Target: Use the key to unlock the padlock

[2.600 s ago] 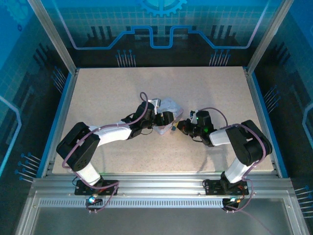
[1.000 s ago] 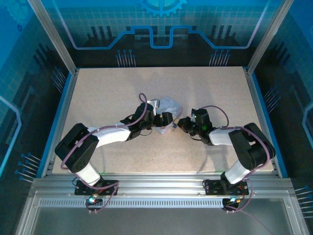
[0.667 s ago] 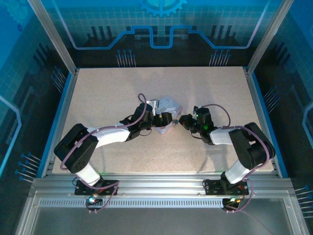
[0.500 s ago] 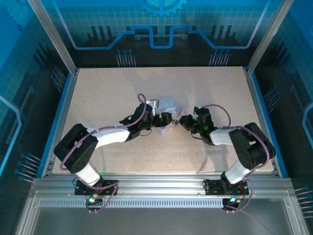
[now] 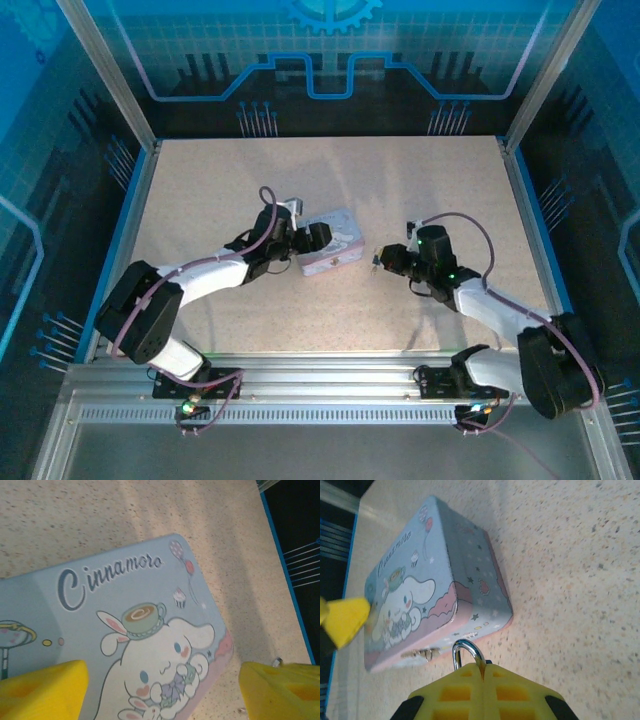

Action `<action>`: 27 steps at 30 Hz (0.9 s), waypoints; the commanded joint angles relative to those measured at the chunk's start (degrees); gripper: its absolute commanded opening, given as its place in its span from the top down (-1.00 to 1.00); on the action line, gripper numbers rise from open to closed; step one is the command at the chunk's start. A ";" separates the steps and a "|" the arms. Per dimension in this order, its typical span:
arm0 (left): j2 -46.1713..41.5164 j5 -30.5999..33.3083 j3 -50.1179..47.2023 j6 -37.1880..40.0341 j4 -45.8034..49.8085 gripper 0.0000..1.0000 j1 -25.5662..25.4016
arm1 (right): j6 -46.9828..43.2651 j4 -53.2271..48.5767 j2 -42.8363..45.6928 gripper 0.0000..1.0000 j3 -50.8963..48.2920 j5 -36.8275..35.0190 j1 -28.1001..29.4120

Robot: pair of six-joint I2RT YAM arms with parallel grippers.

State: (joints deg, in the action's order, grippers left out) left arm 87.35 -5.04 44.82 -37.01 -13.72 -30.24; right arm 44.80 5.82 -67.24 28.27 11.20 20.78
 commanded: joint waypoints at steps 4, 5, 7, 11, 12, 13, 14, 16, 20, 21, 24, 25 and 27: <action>-4.25 -4.75 0.00 4.51 9.09 -0.71 3.20 | -7.44 -16.52 4.80 1.00 2.50 11.48 0.30; -5.21 -5.26 0.46 4.97 9.52 -0.73 3.54 | -7.44 -16.97 4.92 1.00 2.29 12.68 0.81; -7.21 -5.84 1.12 5.86 10.51 -0.86 3.78 | -6.65 -16.02 4.65 1.00 1.59 14.80 2.37; -11.98 -5.60 1.23 7.07 12.02 -0.90 4.27 | -5.13 -12.87 0.98 1.00 1.08 14.91 7.34; -13.26 -5.42 0.90 7.13 12.30 -0.91 4.52 | -4.55 -11.63 -0.53 1.00 1.09 14.65 8.71; -14.35 -5.27 0.55 7.11 12.39 -0.91 4.73 | -3.97 -10.30 -2.07 1.00 1.13 14.44 9.72; -15.72 -5.10 0.13 7.04 12.60 -0.92 4.96 | -3.17 -8.48 -3.75 1.00 1.00 14.05 10.57; -18.31 -4.40 -0.79 6.96 13.12 -0.94 5.34 | -1.88 -5.08 -6.74 1.00 0.69 13.78 11.55; -22.36 -3.31 -2.69 7.14 14.60 -0.96 6.16 | -3.04 -3.98 -11.47 1.00 1.98 12.88 11.61; -23.06 -3.18 -3.01 7.30 15.17 -0.97 6.40 | -3.66 -4.51 -12.62 1.00 2.58 12.97 11.49; -24.56 -3.04 -3.72 7.60 16.76 -0.98 6.93 | -4.67 -5.71 -15.28 1.00 3.43 12.22 11.27; -24.95 -2.96 -3.93 7.79 17.13 -0.97 7.08 | -4.63 -5.58 -15.80 1.00 3.36 11.86 11.02; -25.67 -2.57 -4.21 8.08 17.75 -0.97 7.43 | -4.11 -4.68 -16.47 1.00 2.65 11.72 10.05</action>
State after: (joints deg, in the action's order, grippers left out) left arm 63.29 -8.62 41.47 -30.87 1.17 -23.59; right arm 41.30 0.10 -82.87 30.04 23.83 31.77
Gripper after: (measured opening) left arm 0.986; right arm 0.048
